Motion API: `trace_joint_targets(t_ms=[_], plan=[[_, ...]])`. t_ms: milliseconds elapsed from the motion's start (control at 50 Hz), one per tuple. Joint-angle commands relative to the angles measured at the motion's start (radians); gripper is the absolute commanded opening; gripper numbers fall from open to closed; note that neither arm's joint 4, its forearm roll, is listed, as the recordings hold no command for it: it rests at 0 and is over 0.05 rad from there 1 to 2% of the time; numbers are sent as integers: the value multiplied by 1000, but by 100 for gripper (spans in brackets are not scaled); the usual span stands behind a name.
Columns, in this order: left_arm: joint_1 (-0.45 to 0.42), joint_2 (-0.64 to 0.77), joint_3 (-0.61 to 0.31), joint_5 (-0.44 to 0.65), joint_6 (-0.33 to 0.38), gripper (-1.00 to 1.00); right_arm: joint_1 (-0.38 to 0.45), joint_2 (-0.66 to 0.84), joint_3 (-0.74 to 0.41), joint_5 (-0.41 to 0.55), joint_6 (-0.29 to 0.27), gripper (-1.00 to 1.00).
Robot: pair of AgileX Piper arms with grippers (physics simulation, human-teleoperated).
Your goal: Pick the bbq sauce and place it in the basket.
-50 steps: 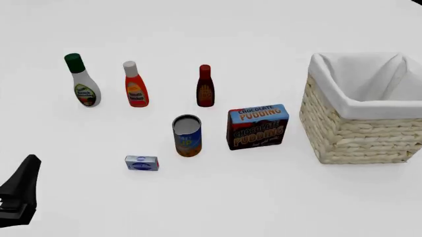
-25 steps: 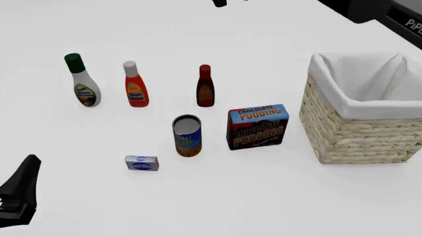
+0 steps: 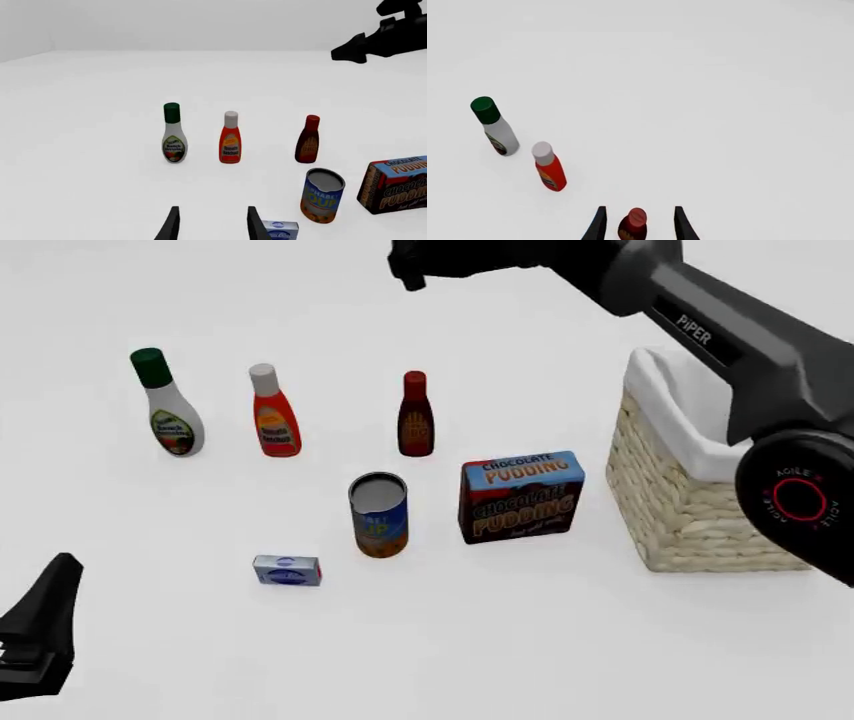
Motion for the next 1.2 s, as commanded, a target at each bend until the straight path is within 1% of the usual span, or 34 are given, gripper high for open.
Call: trace_joint_targets(t_ms=[20,240,820,940,1200], plan=[[0,0,0,0,0,100,-6,88,-67,12,6,100],[0,0,0,0,0,100,-18,157,-110,21,15,100],[0,0,0,0,0,100,-8,259,-95,-23,54,100],[0,0,0,0,0,100,-5,289,-127,-13,60,100],[0,0,0,0,0,100,-7,329,-147,-14,68,100]])
